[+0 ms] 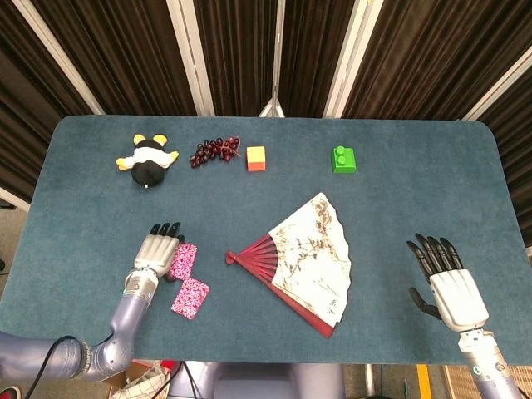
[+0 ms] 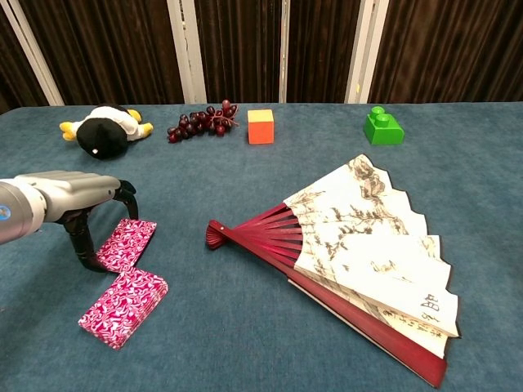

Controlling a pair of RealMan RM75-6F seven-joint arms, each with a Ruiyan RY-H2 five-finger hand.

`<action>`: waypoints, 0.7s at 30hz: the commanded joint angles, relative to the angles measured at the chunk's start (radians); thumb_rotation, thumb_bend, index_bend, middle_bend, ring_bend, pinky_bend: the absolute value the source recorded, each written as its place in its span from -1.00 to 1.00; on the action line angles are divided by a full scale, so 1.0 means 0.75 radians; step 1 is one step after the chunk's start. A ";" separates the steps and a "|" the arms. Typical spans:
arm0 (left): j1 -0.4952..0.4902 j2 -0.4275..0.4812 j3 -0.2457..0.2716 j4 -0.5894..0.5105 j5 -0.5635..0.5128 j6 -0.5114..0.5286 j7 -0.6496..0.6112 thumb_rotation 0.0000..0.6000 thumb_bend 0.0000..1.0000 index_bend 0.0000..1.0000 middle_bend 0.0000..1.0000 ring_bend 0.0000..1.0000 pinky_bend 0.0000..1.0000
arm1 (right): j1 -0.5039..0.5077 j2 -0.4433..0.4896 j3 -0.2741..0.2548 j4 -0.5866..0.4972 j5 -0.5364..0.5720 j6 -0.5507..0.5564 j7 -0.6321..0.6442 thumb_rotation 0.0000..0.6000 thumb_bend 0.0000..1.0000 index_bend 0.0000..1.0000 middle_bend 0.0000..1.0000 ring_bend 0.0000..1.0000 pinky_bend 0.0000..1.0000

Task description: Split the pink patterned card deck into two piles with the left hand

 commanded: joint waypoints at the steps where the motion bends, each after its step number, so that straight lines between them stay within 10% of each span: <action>1: 0.002 -0.002 0.001 0.002 0.005 0.002 -0.007 1.00 -0.39 -0.22 -1.00 -1.00 -0.90 | -0.001 0.000 0.000 0.000 0.000 0.001 -0.001 1.00 -0.26 -1.00 -1.00 -1.00 -0.93; 21: 0.024 0.097 -0.004 -0.056 0.088 0.027 -0.064 1.00 -0.33 -0.12 -1.00 -1.00 -0.89 | -0.003 0.001 -0.001 0.001 -0.004 0.007 0.003 1.00 -0.26 -1.00 -1.00 -1.00 -0.93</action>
